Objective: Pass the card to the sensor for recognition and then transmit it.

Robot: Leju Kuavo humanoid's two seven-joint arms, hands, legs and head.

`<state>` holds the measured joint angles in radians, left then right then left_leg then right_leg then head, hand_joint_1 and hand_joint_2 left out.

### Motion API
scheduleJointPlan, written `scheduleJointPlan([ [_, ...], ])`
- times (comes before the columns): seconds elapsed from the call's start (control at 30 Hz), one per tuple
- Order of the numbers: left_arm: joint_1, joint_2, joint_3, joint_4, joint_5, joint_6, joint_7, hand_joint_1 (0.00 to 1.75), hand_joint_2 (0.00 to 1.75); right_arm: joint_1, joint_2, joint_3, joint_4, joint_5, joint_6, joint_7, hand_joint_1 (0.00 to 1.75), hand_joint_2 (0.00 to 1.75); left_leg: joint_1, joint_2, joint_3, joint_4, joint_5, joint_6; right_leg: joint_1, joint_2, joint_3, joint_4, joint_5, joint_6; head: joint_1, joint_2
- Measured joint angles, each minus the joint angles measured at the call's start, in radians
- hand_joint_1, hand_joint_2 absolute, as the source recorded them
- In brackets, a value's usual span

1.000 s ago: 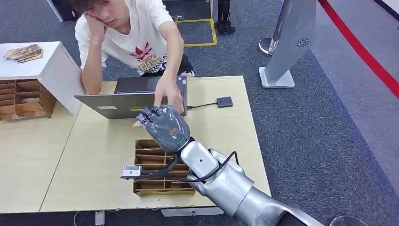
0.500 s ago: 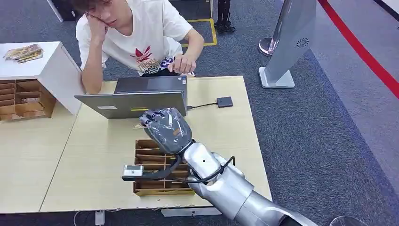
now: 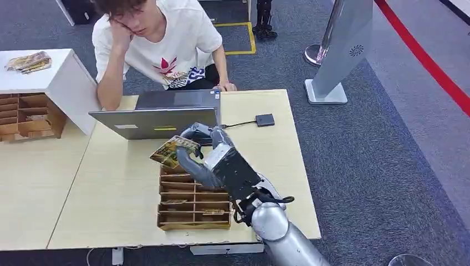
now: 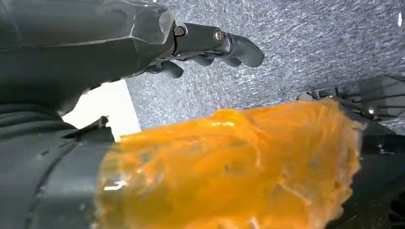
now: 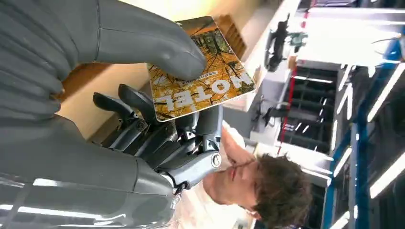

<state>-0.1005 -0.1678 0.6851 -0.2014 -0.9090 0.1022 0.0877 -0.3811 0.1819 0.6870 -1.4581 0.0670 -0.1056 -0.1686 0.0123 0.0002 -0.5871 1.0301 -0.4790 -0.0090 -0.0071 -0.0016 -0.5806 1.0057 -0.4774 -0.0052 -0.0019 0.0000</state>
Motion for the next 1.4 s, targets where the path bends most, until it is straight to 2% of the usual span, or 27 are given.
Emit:
scheduleJointPlan([
  [0.1,0.009,0.003,0.005,0.0,0.018,0.006,-0.011,0.0,0.0,0.037,-0.027,-0.043,-0.034,-0.081,0.027,0.009,1.75,1.75,0.0,0.0,0.0,0.0,0.0,0.0,0.0,0.0,0.0,0.0,0.0,0.0,0.0,0.0],
  [0.23,0.021,0.007,0.011,0.0,0.039,0.013,-0.028,0.0,0.0,0.087,-0.064,-0.095,-0.054,-0.119,0.036,0.011,1.75,1.75,0.0,0.0,0.0,0.001,0.0,0.0,0.0,0.0,0.0,0.0,0.0,0.0,0.0,0.0],
  [0.57,0.042,0.014,0.045,0.0,0.077,0.027,-0.04,0.0,0.0,0.199,-0.145,-0.201,-0.047,-0.078,-0.009,0.043,1.75,1.75,0.0,0.0,0.0,0.001,-0.001,0.001,0.0,0.0,0.0,0.0,0.0,0.0,0.0,0.0],
  [0.77,0.046,0.014,0.062,0.0,0.083,0.032,-0.04,0.0,0.0,0.254,-0.169,-0.254,-0.047,-0.041,-0.025,0.047,1.75,1.75,0.0,0.0,0.0,0.001,-0.001,0.001,0.0,0.0,0.0,0.0,0.0,0.0,0.0,0.0],
  [1.03,0.046,0.014,0.079,0.0,0.086,0.033,-0.037,0.0,0.0,0.289,-0.186,-0.284,-0.047,0.069,-0.031,0.064,1.75,1.75,0.0,0.0,0.0,0.001,-0.001,0.001,0.0,0.0,0.0,0.0,0.0,0.0,0.0,0.0],
  [1.23,0.046,0.014,0.084,0.0,0.086,0.03,-0.027,0.0,0.0,0.291,-0.209,-0.28,-0.033,0.296,-0.047,0.114,1.75,1.75,0.0,0.0,0.0,0.001,-0.001,0.001,0.0,0.0,0.0,0.0,0.0,0.0,0.0,0.0],
  [1.4,0.046,0.014,0.086,0.0,0.086,0.029,-0.027,0.0,0.0,0.291,-0.219,-0.275,-0.014,0.35,-0.041,0.126,1.75,1.75,0.0,0.0,0.0,0.001,-0.001,0.001,0.0,0.0,0.0,0.0,0.0,0.0,0.0,0.0],
])
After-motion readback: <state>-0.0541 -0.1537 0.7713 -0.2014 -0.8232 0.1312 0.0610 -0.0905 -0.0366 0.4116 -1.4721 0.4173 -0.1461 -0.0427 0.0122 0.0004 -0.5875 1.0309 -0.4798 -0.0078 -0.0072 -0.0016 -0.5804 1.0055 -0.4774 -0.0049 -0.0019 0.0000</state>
